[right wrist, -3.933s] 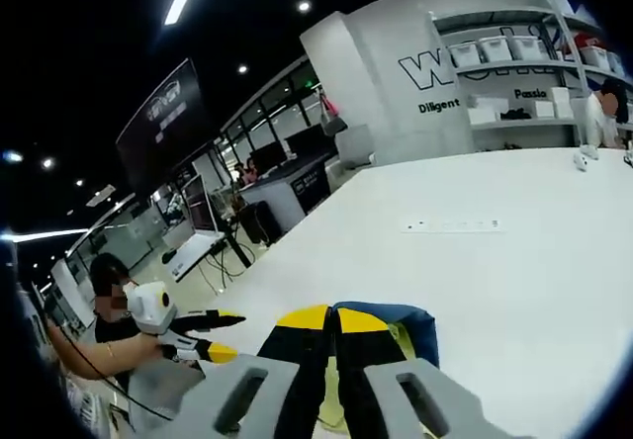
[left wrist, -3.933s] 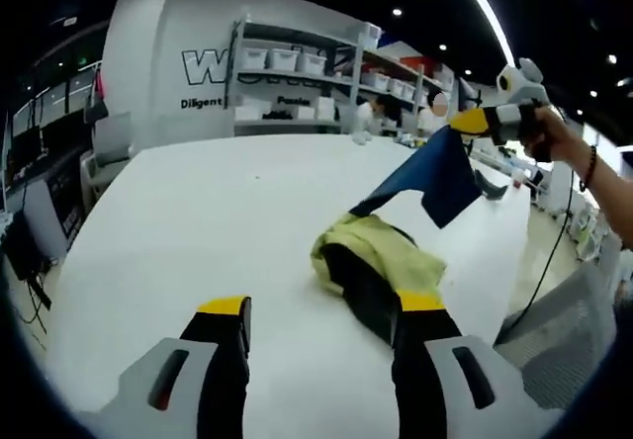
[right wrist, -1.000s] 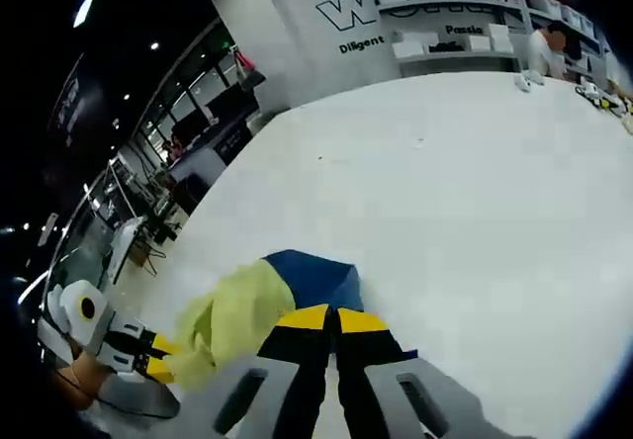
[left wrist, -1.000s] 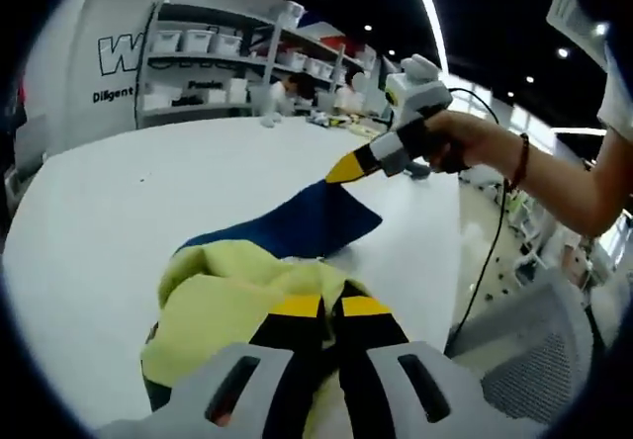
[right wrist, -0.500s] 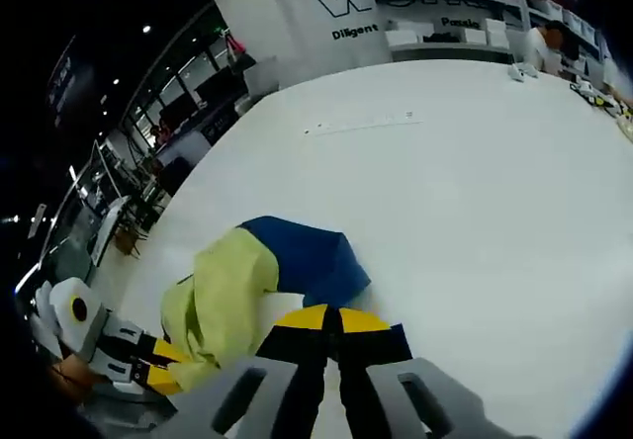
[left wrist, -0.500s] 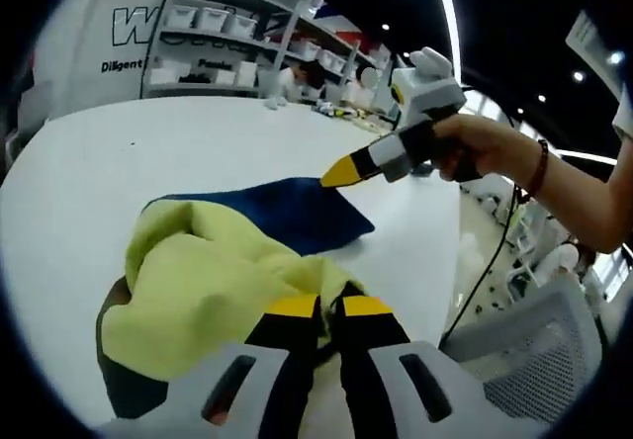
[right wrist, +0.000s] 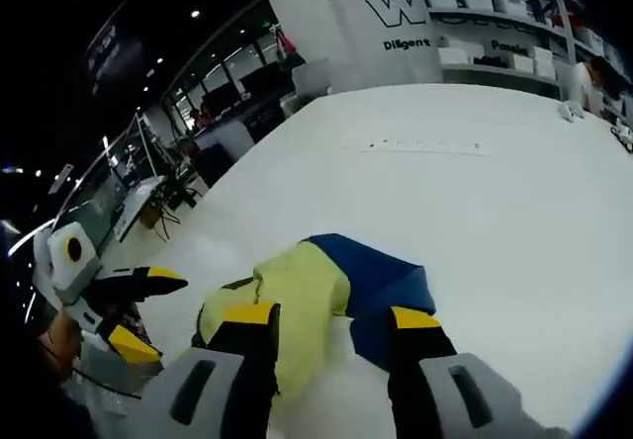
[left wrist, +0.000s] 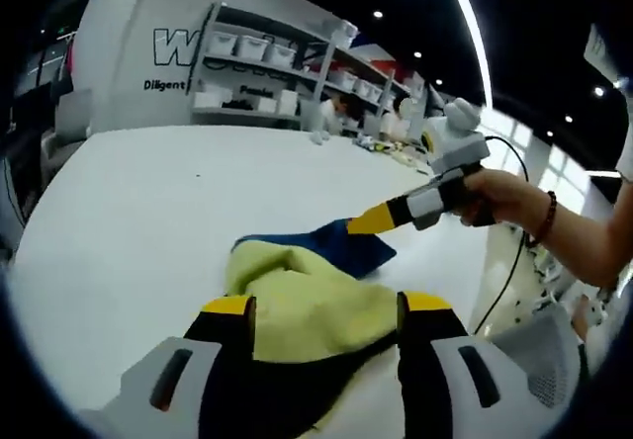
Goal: Fold the garment on the visible template until the final outline fits inside the template.
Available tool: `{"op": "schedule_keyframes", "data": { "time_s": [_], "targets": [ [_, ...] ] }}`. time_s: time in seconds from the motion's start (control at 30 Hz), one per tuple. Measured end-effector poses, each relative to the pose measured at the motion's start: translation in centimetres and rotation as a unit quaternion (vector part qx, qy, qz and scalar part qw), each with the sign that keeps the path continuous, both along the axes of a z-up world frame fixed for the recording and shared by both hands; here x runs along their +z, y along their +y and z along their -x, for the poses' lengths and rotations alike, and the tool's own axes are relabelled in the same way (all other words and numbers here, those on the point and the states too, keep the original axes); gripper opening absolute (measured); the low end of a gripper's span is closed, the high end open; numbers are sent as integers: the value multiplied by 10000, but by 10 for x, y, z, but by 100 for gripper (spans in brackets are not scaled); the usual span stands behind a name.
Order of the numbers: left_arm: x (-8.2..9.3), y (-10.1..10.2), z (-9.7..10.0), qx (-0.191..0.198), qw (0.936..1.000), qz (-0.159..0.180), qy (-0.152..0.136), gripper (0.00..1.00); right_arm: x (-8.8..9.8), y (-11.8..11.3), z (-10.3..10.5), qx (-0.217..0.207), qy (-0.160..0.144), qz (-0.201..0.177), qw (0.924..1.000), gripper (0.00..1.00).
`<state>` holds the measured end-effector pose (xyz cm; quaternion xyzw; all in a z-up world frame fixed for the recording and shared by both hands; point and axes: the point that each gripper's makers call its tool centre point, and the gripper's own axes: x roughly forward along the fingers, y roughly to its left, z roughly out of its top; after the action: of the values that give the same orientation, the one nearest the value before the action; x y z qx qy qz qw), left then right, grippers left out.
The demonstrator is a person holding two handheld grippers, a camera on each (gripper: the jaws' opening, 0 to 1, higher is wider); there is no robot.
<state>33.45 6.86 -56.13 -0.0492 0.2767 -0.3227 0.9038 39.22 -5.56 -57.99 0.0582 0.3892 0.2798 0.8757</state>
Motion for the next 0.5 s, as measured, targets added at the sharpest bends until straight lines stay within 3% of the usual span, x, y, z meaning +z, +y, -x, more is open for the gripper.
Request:
{"op": "schedule_keyframes", "data": {
  "time_s": [0.1, 0.17, 0.23, 0.4, 0.5],
  "targets": [
    [-9, 18, -2, 151, 9995, -193, 193, 61, 0, 18, -1, 159, -79, -26, 9998, 45],
    [-11, 30, -6, 252, 9993, -241, 103, 61, -2, 29, -4, 350, -169, 56, 9992, 45],
    [-19, 40, -6, 352, 9986, -345, 193, 61, -5, 38, -5, 463, -177, 136, 9987, 45],
    [-53, 57, 1, 434, 9954, -561, 643, 61, -15, 51, -10, 591, -261, 398, 9971, 46],
    [-71, 67, 6, 617, 9924, -715, 793, 60, -25, 53, -12, 622, -235, 563, 9962, 42]
  ]
}}
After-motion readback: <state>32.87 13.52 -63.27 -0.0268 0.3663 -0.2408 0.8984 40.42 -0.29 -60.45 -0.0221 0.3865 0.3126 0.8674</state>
